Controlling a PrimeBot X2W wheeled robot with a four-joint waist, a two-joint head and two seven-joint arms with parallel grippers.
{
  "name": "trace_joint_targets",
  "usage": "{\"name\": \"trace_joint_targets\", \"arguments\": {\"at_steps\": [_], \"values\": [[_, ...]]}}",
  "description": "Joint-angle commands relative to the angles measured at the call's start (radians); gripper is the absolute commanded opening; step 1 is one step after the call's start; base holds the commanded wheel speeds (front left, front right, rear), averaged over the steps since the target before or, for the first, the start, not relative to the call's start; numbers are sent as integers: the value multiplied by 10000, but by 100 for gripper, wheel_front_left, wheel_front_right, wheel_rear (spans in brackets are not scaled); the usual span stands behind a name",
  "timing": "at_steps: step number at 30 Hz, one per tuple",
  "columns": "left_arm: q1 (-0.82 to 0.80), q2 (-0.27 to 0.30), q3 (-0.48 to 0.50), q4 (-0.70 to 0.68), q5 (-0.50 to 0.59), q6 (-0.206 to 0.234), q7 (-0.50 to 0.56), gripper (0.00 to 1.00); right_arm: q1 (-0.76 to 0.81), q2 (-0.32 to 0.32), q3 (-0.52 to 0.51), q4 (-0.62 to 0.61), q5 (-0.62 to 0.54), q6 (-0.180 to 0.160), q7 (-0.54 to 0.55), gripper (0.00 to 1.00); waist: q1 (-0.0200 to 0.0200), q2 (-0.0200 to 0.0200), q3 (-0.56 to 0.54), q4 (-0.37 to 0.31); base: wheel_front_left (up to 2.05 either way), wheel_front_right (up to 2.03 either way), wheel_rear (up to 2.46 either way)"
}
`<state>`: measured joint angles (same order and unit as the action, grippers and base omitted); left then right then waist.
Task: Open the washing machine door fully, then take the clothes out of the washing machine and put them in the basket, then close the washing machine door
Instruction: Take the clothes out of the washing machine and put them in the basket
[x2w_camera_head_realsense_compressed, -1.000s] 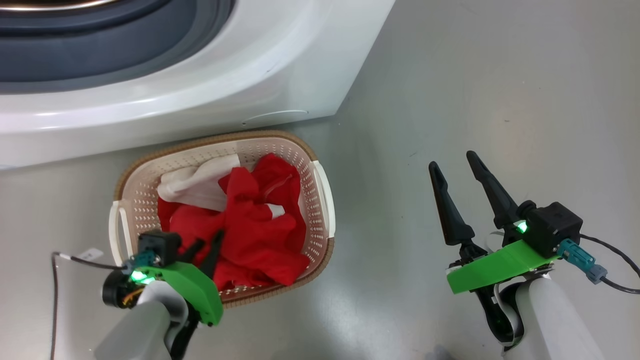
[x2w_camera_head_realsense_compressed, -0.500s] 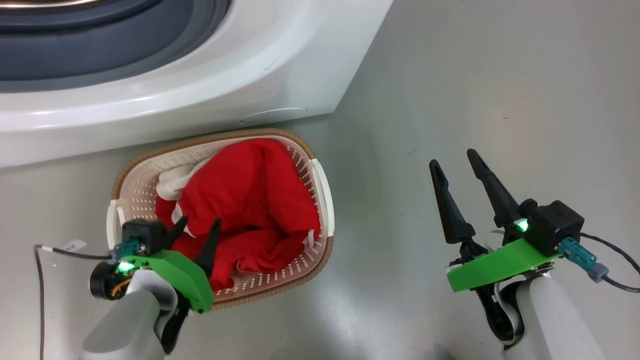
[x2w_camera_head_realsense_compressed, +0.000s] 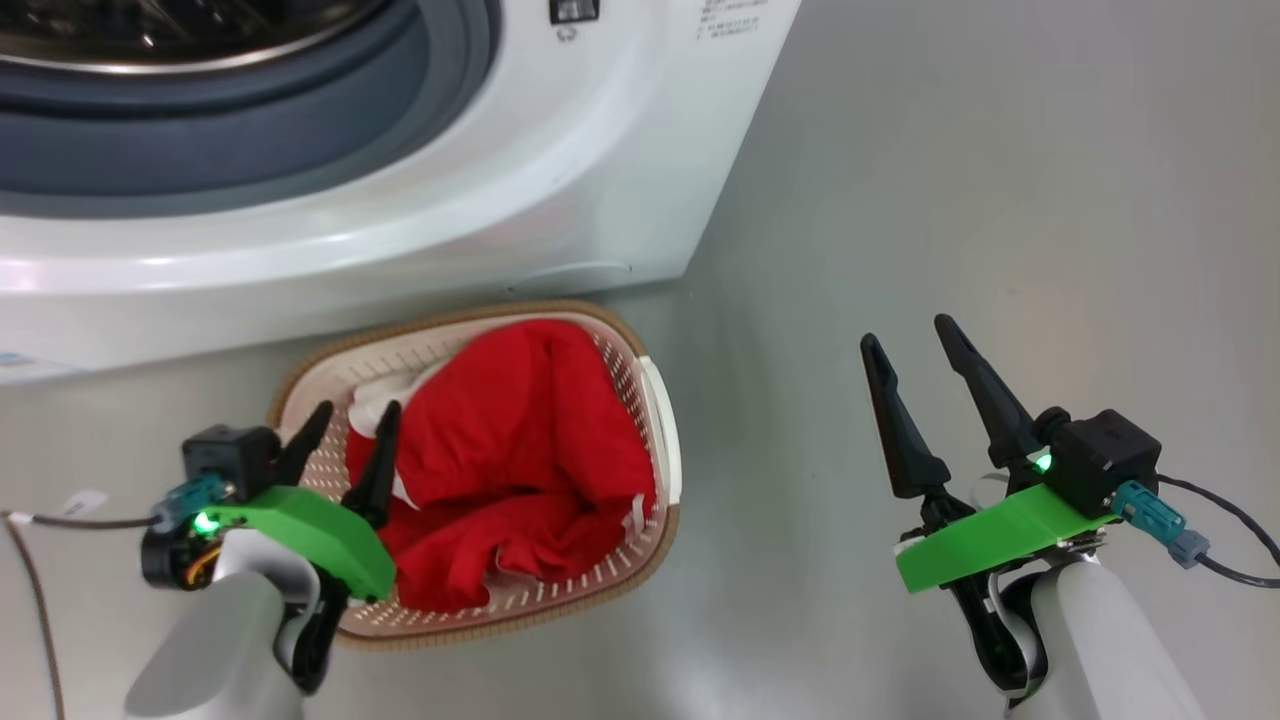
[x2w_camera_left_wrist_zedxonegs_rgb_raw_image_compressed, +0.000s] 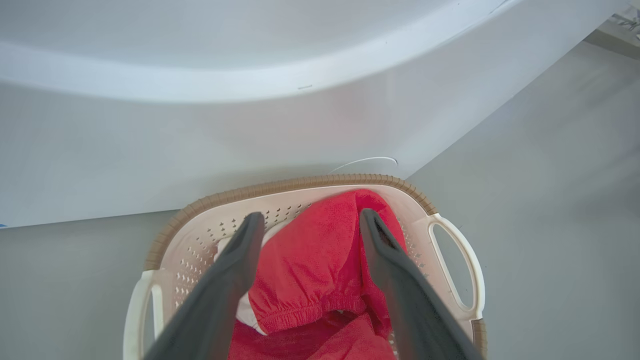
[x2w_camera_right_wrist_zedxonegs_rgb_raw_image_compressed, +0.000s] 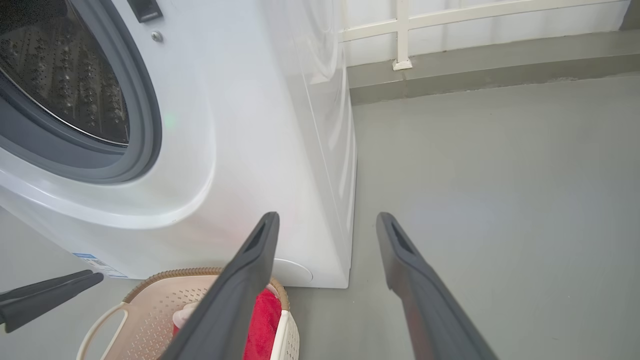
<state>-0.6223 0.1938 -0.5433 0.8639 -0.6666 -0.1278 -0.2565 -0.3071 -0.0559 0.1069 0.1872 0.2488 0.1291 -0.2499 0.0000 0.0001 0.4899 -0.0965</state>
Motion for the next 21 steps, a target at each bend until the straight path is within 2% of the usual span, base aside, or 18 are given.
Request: {"name": "trace_joint_targets", "arguments": {"at_steps": [1,13,21], "values": [[359,375,723,-421,364,-29,-53,100,279,57,173,-135,-73,16,-118,100,0,-1,-561,125,0,0,0],[2125,122,3499,-2372,2316,-29,-53,100,1030,57,105,136,-189,16,-118,100,0,-1,-2149,315,0,0,0],[3619,-148,4736,-3946,3464,-29,-53,100,1767,-97,13,199,-112,16,-118,100,0,-1,-3173,347,0,0,0]]}}
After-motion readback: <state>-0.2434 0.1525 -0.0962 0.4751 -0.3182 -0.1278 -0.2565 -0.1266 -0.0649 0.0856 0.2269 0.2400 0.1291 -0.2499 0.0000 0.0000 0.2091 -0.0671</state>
